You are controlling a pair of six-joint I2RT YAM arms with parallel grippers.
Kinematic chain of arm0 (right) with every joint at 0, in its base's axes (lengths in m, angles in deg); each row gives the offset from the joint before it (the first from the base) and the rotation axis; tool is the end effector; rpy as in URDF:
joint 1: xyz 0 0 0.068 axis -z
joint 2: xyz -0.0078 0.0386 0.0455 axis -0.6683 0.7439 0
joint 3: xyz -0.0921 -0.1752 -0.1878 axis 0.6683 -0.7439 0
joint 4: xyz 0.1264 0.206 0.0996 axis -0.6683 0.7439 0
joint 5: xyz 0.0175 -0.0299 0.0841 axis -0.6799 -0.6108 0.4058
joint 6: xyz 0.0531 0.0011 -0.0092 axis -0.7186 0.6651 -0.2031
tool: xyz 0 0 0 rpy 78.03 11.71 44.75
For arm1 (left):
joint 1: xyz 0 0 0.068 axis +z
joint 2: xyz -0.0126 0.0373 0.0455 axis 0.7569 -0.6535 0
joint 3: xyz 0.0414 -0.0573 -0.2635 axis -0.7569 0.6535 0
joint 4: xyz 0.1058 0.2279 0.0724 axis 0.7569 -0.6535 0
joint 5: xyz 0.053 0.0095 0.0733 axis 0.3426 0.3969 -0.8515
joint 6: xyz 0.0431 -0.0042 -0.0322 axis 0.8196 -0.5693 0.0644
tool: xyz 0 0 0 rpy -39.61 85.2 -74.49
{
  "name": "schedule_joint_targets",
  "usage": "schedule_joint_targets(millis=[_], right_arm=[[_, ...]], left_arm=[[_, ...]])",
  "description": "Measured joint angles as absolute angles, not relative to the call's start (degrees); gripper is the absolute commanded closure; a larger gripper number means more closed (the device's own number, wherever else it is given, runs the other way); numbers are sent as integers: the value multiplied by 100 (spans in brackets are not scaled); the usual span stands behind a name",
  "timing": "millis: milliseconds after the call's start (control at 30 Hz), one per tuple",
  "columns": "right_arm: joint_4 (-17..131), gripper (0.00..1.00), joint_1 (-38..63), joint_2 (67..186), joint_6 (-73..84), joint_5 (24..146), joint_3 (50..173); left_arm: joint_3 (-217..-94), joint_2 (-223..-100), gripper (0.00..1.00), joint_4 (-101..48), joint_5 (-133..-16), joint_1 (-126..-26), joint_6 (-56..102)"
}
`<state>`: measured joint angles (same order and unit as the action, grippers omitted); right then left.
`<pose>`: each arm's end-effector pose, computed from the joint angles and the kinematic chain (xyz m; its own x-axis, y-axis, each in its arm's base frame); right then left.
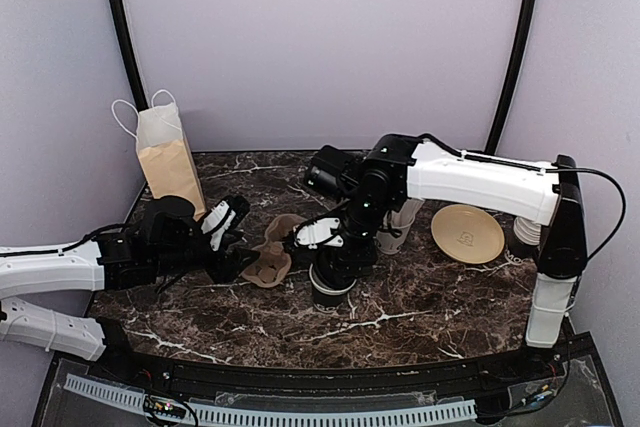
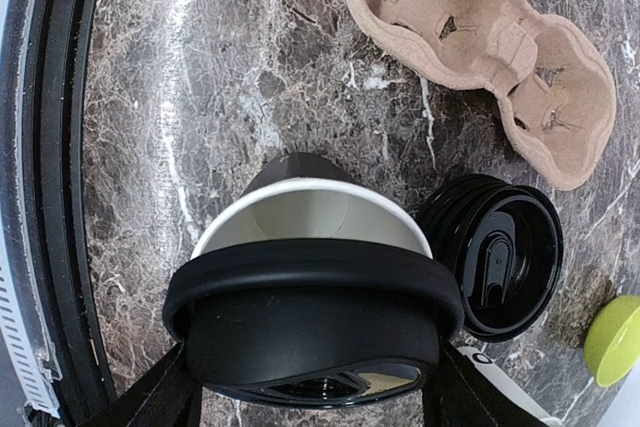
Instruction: Pack the takeout coffee
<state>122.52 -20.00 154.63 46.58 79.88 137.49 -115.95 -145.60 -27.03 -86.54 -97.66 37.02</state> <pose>0.1815 0.3440 0.2845 0.1233 -0.9579 -0.2594 -0.9882 -0.0946 -0.1205 0.1540 -0.1704 0.2371 -0.2492 0.3478 -0.9039 0.7210 0.6897 0.0666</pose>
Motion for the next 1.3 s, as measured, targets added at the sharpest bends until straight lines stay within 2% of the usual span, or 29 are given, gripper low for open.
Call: schedule_joint_targets(millis=[700, 1300], right_arm=[[12243, 26, -2022, 15175, 4678, 7962, 13679], [12265, 22, -2022, 15549, 4675, 7953, 13873]], left_arm=[[-11593, -14562, 39, -2662, -8664, -9766, 3702], [-11593, -14593, 39, -2659, -8640, -9766, 3708]])
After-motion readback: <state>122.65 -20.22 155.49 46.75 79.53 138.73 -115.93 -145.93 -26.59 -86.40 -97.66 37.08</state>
